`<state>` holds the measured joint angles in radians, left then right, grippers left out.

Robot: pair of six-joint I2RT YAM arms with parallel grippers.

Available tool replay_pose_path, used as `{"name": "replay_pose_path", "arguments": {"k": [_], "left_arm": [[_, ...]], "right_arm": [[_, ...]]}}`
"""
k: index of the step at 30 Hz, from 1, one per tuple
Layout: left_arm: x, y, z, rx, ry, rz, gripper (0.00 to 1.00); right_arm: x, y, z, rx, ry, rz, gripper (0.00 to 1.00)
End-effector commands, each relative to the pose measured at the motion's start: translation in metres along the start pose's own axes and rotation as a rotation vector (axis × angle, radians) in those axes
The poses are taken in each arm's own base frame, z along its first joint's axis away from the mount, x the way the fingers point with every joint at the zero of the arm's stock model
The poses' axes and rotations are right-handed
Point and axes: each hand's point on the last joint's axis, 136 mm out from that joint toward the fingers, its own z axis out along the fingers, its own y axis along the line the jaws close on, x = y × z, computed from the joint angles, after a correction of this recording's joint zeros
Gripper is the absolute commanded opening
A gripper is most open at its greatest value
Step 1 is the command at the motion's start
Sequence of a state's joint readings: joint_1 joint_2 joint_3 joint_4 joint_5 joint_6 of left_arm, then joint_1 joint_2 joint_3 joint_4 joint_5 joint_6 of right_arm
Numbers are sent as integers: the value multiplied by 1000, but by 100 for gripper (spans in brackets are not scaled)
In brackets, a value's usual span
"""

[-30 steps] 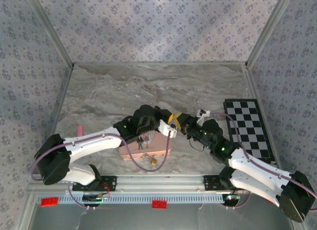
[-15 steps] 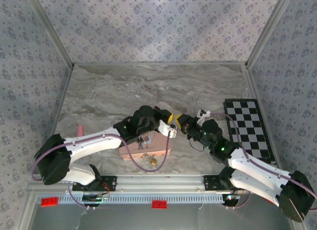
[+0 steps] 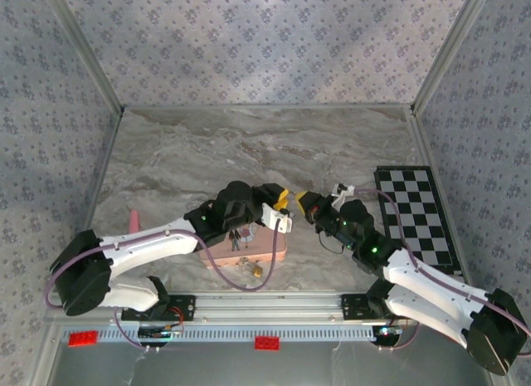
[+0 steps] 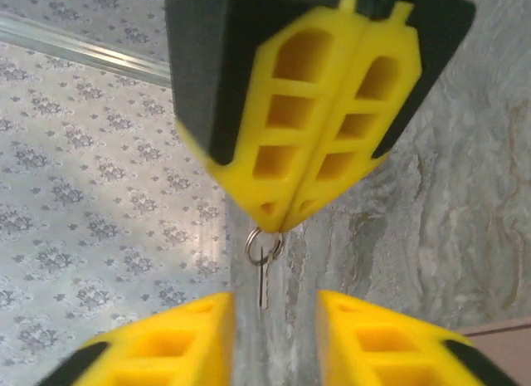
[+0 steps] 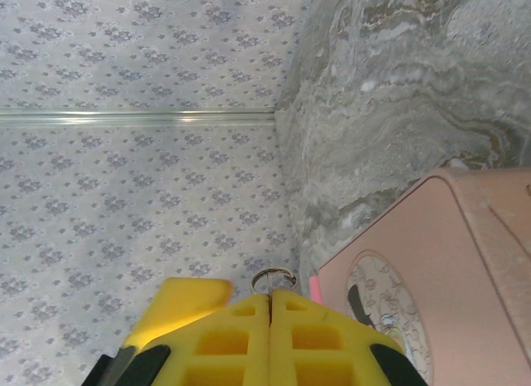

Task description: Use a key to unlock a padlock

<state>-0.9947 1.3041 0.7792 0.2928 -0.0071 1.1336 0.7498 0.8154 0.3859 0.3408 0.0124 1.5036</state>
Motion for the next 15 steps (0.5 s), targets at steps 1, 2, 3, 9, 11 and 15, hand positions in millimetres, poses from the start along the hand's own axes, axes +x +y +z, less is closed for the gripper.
{"name": "replay_pose_path", "arguments": {"k": [1,2,3,9,11,15], "left_arm": [[-16,31,-19,-81,-93,-227,41],[-16,40,-27,-108,-112,-326,44],[-14,48,-35,-133,-134,-413,46],[15,86,-71,-186,-211,-1120,49],[23,84,-71,-147,-209,-1281,49],[31,78,-63,-79,-214,-1541,48]], "right_arm": [[-8,9,-4,4,-22,-98,0],[-9,11,-5,1,-21,-129,0],[-10,15,-6,-12,-21,-157,0],[-10,26,-5,-86,4,-268,0],[-9,31,-5,-120,4,-295,0],[-3,43,-2,-183,19,-347,0]]}}
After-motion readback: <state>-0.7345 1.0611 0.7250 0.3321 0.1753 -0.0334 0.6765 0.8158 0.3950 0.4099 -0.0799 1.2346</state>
